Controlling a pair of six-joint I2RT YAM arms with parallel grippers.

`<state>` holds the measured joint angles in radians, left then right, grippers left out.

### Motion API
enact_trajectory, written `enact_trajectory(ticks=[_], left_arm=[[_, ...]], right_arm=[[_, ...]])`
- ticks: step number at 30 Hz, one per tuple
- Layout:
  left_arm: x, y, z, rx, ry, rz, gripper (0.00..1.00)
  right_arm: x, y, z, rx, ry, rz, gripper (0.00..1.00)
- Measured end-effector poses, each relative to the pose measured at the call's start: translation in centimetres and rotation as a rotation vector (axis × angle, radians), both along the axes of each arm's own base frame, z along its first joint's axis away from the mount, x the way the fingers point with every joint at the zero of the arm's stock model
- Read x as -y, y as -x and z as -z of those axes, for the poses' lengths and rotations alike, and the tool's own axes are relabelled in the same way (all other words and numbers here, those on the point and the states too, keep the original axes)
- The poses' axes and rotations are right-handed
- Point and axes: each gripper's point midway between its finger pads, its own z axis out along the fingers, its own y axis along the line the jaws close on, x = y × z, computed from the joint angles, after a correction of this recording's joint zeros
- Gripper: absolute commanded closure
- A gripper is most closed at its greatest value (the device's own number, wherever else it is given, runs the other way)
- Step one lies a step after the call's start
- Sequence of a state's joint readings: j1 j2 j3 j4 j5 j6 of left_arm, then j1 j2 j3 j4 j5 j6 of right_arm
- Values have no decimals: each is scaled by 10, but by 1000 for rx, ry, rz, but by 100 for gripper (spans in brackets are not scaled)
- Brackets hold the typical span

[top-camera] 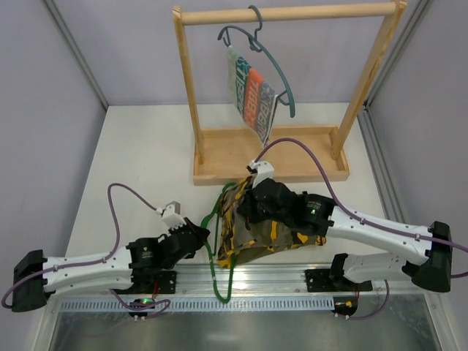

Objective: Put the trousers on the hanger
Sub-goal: Place trousers on hanger

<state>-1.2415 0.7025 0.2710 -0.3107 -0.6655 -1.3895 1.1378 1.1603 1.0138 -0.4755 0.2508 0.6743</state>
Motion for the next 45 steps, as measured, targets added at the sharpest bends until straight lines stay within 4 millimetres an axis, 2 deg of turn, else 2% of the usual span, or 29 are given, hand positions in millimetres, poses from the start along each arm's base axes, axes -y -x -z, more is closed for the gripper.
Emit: enact_trajectory(ticks=[3,6,8,10,12,14,15,17,19,20,22,25,28,30,32,35,37,39,40,42,43,45], left_arm=[[-5,2,0,-36,6,-39,100],[-13,5,-3,-73,12,-80,100],[-18,7,-8,-87,34,-101,100],[-24,9,-12,-93,65,-116,100],[-28,11,-17,-95,96,-124,100],[-29,11,-21,-82,111,-110,100],[-29,11,-23,-72,108,-99,100],[-28,11,-23,-32,86,-54,100],[-27,9,-21,11,50,-9,100],[-25,9,-22,26,39,12,100],[-20,8,-26,59,26,52,100],[-16,7,-28,84,-2,91,100],[-14,6,-27,99,-36,115,100],[-13,6,-28,105,-45,126,100],[-12,7,-30,110,-48,135,100],[-11,7,-33,115,-47,147,100],[-12,9,-35,119,-37,154,100],[-12,10,-38,123,-21,162,99],[-12,11,-41,126,-8,167,100],[-12,12,-43,130,9,173,100],[-11,13,-43,131,13,176,100],[-12,13,-41,128,9,177,99]], right_arm=[[17,1,-3,18,31,17,96],[43,-1,-5,44,32,66,96],[68,-3,6,52,34,124,96],[96,-4,28,33,50,193,96],[115,-5,50,12,57,252,94],[125,-2,74,-22,61,292,79],[129,0,89,-47,72,313,69],[136,3,110,-86,91,349,59],[143,7,125,-122,101,380,41],[144,9,130,-133,101,388,36],[147,11,131,-140,86,404,28],[143,5,114,-104,3,411,25],[140,-8,101,-73,-62,433,21],[139,-20,103,-79,-74,450,20],[139,-32,108,-96,-93,464,20],[144,-44,128,-135,-86,487,21],[144,-47,139,-161,-71,477,27],[138,-49,143,-171,-75,447,39],[133,-51,143,-172,-86,431,49],[123,-53,142,-169,-109,390,60],[119,-55,140,-166,-125,377,70],[114,-57,136,-152,-149,354,78]])
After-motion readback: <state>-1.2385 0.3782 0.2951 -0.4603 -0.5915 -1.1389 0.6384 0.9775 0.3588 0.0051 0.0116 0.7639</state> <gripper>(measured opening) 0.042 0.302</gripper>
